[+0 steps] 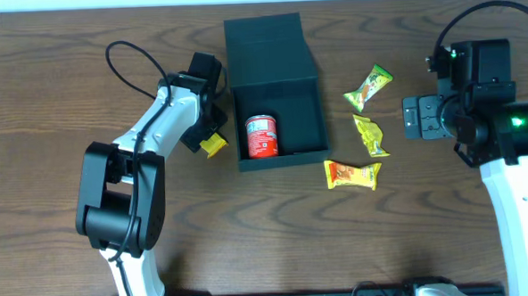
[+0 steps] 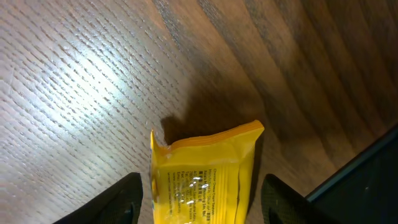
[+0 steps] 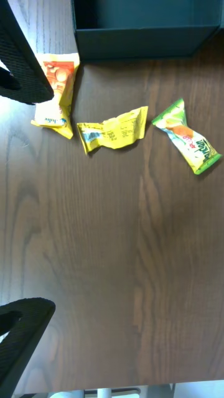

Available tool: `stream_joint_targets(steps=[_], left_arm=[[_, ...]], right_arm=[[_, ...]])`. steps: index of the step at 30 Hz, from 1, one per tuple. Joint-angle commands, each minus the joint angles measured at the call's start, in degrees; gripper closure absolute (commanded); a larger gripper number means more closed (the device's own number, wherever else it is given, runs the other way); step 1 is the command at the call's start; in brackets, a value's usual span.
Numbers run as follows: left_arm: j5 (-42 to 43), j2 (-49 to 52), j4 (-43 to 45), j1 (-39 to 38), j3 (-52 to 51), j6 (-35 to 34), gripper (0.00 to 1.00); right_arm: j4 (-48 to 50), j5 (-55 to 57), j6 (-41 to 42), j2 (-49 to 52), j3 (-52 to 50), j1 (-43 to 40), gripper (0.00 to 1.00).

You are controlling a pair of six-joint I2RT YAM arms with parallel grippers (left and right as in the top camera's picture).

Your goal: Pack container

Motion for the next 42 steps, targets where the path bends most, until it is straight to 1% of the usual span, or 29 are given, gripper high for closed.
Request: stream_joint_targets(steps=[1, 6, 7, 13, 25, 28, 32, 35, 36, 40, 42], left_arm=[[-0.2, 0.7, -0.6, 0.2, -0.2, 1.7, 0.37], [-0.2, 0.7, -1.1, 0.2, -0.2, 4.0, 0.36], [-0.2, 0.9, -1.2, 0.2, -0.2, 4.1, 0.35], [0.0, 2.6, -1.6, 0.2, -0.2, 4.1, 0.32], [0.1, 3.7, -1.9, 0.2, -0.2, 4.5, 0.32], [1.8, 4.5, -2.1, 0.2, -0.2, 4.5, 0.32], [1.9, 4.8, -1.8, 0.2, -0.2, 4.5, 0.32], [1.9, 4.8, -1.8, 0.2, -0.2, 4.5, 0.34], [1.9, 4.8, -1.8, 0.2, -0.2, 4.5, 0.36], [1.9, 4.8, -1.9, 0.2, -0.2, 4.5, 0.5], [1.9, 4.8, -1.9, 0.2, -0.2, 4.5, 0.51]], right_arm=[[0.0, 0.8, -0.5, 0.0, 0.6, -0.2, 0.01], [-0.1, 0.8, -0.5, 0.0, 0.6, -0.2, 0.01], [-0.1, 0.8, -0.5, 0.0, 0.6, -0.2, 0.01], [-0.1, 0.8, -0.5, 0.0, 0.6, -0.2, 0.01], [0.0, 0.8, -0.5, 0.0, 0.6, -0.2, 0.01], [0.0, 0.8, -0.5, 0.0, 0.6, -0.2, 0.01], [0.0, 0.8, -0.5, 0.0, 0.6, -0.2, 0.01], [0.0, 0.8, -0.5, 0.0, 0.6, -0.2, 0.01], [0.0, 0.8, -0.5, 0.0, 0.6, -0.2, 0.01], [0.0, 0.9, -0.5, 0.0, 0.6, -0.2, 0.01], [-0.1, 0.9, -0.5, 0.0, 0.6, -0.2, 0.01]])
